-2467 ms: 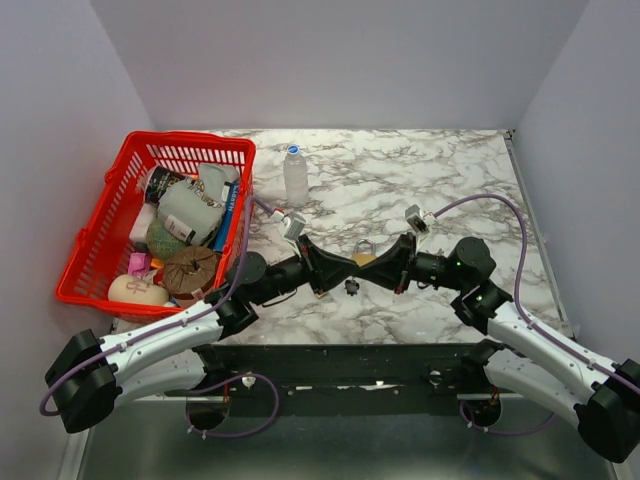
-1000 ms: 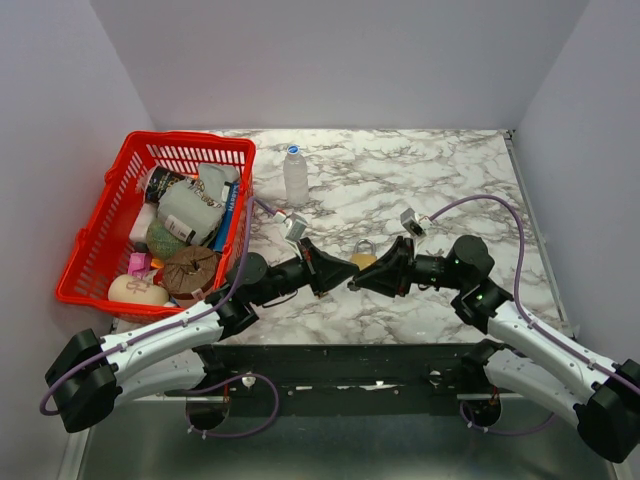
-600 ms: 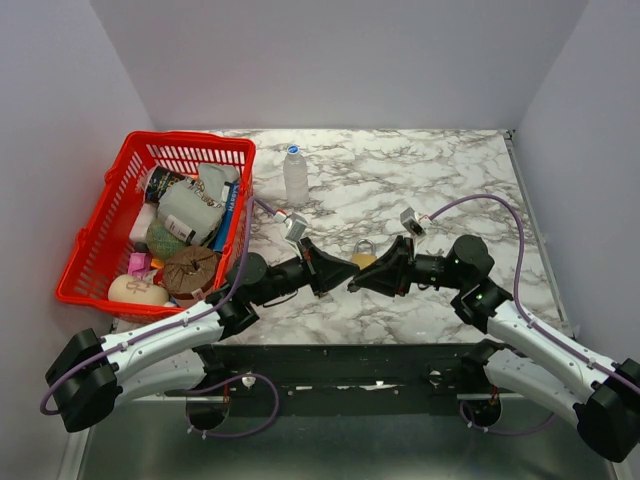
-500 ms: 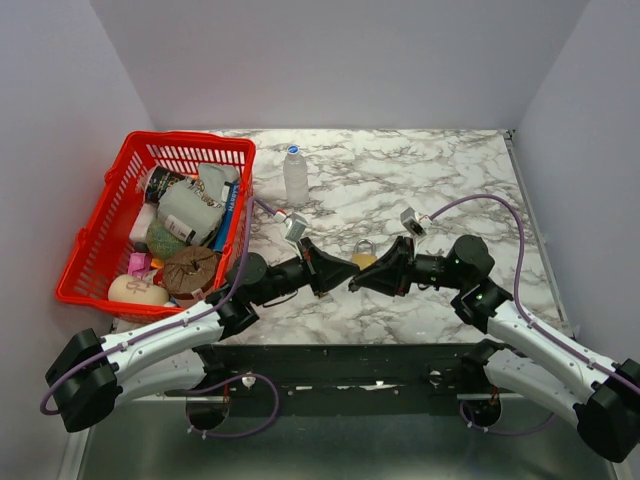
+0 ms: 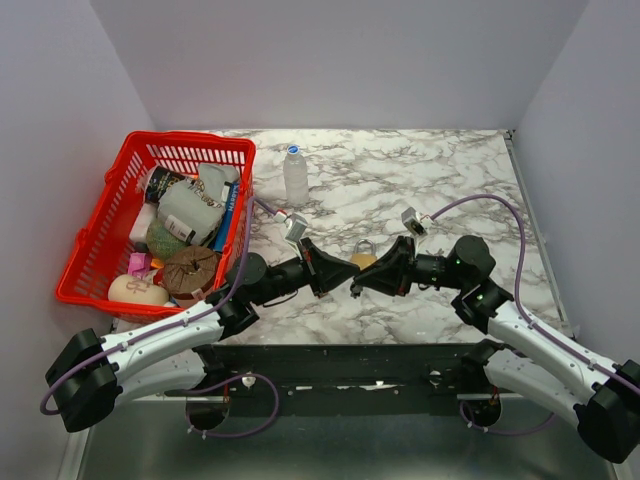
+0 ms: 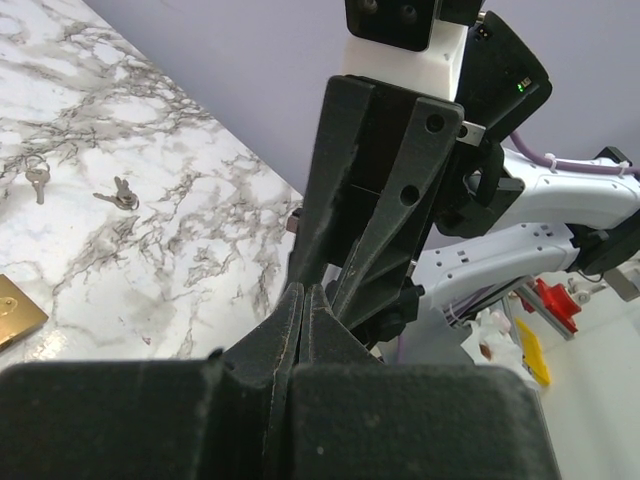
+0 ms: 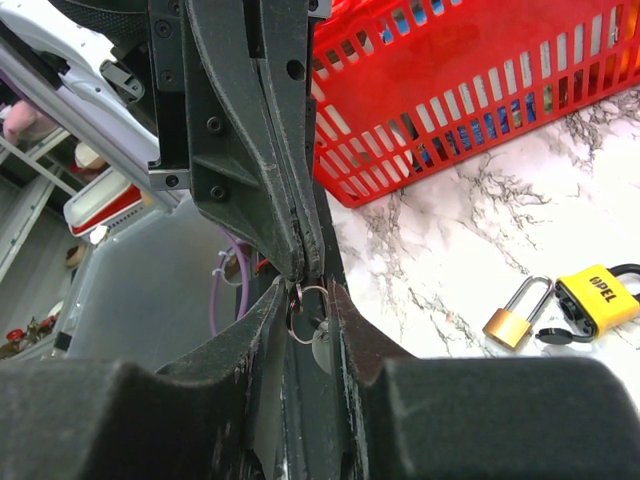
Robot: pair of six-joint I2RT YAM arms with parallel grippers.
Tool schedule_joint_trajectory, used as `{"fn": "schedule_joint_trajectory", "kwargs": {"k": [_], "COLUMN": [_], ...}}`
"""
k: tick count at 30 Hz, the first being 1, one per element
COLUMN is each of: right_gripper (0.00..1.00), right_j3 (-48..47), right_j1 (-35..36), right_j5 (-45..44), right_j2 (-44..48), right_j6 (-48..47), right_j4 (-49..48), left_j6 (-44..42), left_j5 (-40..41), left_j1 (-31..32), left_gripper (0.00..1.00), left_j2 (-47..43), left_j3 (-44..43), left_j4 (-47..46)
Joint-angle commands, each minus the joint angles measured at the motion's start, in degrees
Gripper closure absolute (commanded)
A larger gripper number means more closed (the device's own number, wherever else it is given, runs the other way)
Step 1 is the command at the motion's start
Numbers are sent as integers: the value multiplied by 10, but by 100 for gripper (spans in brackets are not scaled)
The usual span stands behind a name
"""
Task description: Unlock with the key
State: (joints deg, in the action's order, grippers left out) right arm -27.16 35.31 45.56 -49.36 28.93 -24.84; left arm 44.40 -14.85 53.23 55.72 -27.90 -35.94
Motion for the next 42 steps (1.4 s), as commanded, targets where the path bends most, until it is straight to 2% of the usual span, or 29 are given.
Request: {"fn": "schedule_joint_trajectory", "kwargs": {"k": [1,9,14,15,17,18,21,22,25,30,31,36,42], "right_gripper": [78,99,99,99,99,99,99,99,99,99,99,99,99], "right_j3": [-11,-7,-5,-4,3,6,16,18,28,38,41,65,98], "right_j1": [1,0,1,0,0,0,-1,-1,-2,-16,-18,-50,-101], "right_j5": [-14,-22,-57,-73,-87,-101,-132,-141,-184,-223,-226,-224,-212], "right_j2": [8,9,8,9,11,13,26,33,42,46,46,72,125], "right_j6": [0,-1,2,2,-4,-5,-19,-29,-47,-61,-63,-67,-66], "right_j4": [-22,-24,-5,-2,4,6,26,36,57,65,65,66,75], "left_j6": [1,-2,-15,-22,-43,-51,-70,-73,-81,-82,-65,-34,-16], "left_j5": [-14,-14,-4,0,19,26,70,87,168,257,297,376,421], "left_j1": [3,3,3,3,2,3,3,3,3,3,3,10,55], "left_gripper": [100,100,100,84,63,44,22,20,16,15,15,18,19], "left_j2": [0,6,8,7,-2,-4,-24,-29,-52,-72,-71,-36,56], "left_j3": [4,-1,-12,-21,-31,-40,-53,-56,-67,-106,-111,-165,-238], "left_j4": [-27,-26,-5,15,46,80,148,165,246,392,414,561,637]}}
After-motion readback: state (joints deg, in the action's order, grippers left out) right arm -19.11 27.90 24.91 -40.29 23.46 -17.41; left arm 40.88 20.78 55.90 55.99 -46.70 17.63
